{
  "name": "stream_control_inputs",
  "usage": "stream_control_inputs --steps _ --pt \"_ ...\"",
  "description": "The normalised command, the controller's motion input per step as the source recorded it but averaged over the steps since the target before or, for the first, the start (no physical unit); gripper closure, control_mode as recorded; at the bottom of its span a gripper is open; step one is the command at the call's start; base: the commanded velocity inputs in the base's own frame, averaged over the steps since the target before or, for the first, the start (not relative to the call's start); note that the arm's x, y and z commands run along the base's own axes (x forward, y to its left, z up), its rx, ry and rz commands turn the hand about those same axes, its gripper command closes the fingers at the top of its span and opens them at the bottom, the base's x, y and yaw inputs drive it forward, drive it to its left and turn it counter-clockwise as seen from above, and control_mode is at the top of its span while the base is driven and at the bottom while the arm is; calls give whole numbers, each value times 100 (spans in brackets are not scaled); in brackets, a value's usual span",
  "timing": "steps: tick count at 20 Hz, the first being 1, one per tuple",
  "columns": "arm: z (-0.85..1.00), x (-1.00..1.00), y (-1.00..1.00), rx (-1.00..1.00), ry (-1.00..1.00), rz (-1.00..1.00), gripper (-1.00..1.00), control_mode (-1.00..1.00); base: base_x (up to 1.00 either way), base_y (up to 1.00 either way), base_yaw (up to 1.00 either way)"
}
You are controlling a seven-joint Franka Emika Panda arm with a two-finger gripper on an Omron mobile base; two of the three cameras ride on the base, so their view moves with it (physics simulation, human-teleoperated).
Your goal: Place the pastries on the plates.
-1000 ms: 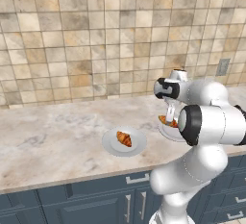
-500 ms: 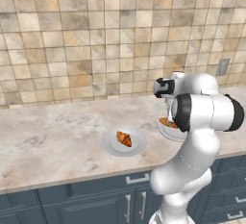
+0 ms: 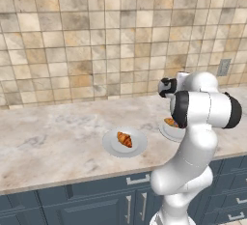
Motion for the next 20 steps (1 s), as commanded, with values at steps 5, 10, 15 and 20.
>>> stream_control_inputs --steps 5,10,15,20 --pt "-39 19 -18 0 0 -1 100 -100 0 0 0" --pt "-25 16 -10 0 0 -1 100 -100 0 0 0" --pt "-25 11 -8 0 1 -1 100 -100 0 0 0" --pt "-10 2 -4 0 2 -1 -100 -100 0 0 0"
